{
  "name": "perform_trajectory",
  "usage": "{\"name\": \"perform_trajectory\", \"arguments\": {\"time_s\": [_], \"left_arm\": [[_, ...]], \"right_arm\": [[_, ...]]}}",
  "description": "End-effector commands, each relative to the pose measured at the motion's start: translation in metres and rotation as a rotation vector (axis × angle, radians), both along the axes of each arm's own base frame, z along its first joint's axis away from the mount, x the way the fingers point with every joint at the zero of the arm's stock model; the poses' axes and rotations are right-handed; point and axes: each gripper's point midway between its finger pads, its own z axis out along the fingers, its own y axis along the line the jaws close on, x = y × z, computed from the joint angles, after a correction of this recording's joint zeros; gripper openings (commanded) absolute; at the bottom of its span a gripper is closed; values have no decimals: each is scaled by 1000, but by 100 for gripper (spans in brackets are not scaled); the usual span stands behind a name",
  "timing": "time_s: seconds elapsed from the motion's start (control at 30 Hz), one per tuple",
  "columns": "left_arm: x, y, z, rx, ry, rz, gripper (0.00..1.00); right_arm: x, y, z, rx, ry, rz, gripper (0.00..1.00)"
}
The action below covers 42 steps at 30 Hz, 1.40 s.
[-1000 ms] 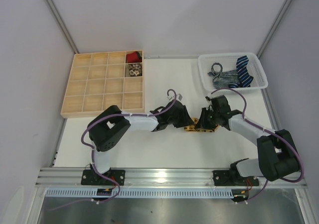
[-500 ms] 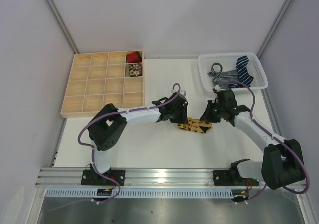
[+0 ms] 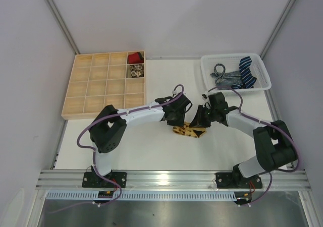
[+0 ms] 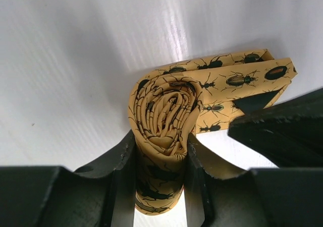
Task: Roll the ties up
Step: Roll the tie
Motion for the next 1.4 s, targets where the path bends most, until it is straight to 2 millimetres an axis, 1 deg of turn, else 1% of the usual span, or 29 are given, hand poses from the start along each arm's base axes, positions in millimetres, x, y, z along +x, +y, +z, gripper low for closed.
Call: {"name": "perform_trajectory", "arguments": {"time_s": [0.0, 0.07, 0.1, 0.17, 0.23, 0.27, 0.3, 0.33, 0.37, 0.4, 0.43, 0.57, 0.6, 0.67, 0.77, 0.8, 0.83, 1.0, 1.3, 1.37], "left_arm": [[-9, 20, 7, 121, 2, -23, 0], [-11, 18, 8, 134, 3, -31, 0], [-10, 16, 10, 142, 3, -34, 1], [-8, 8, 16, 133, -6, -41, 0], [-12, 3, 14, 145, 6, -57, 5], [-12, 0, 14, 144, 9, -61, 8], [-11, -4, 18, 136, 3, -67, 17], [-12, -7, 15, 141, 7, -71, 21], [-13, -12, 17, 130, 9, -79, 22], [-14, -13, 16, 130, 14, -84, 25], [-15, -15, 12, 133, 20, -86, 27], [-17, -22, 12, 116, 32, -97, 36], [-17, -24, 13, 110, 29, -98, 45], [-18, -28, 17, 97, 24, -107, 50], [-19, -32, 21, 71, 23, -117, 55], [-19, -34, 23, 60, 21, -118, 62], [-19, -35, 24, 56, 21, -117, 65], [-20, -41, 34, 19, 11, -122, 69], [-18, -45, 47, -16, -8, -116, 70], [-18, -46, 51, -29, -14, -114, 70]], "right_arm": [[11, 21, 8, 99, -24, 19, 0], [13, 24, 2, 103, 2, 15, 0], [15, 27, 3, 115, -1, 19, 0], [16, 31, 1, 135, 20, 23, 0], [16, 37, 1, 159, 35, 36, 0], [16, 38, -2, 165, 51, 36, 0], [17, 40, -2, 179, 46, 38, 0], [14, 41, -2, 190, 65, 42, 0], [13, 42, -5, 194, 83, 38, 0], [18, 45, -1, 212, 60, 40, 0], [17, 46, -1, 222, 63, 47, 0], [16, 46, -4, 225, 79, 44, 0], [14, 46, -5, 225, 85, 47, 0], [14, 46, -6, 227, 93, 46, 0], [13, 45, -7, 225, 95, 44, 0], [13, 44, -7, 224, 93, 43, 0], [14, 43, -6, 223, 90, 41, 0], [12, 36, -9, 208, 97, 30, 0], [11, 30, -12, 201, 97, 27, 0], [8, 24, -16, 186, 119, 11, 0]]}}
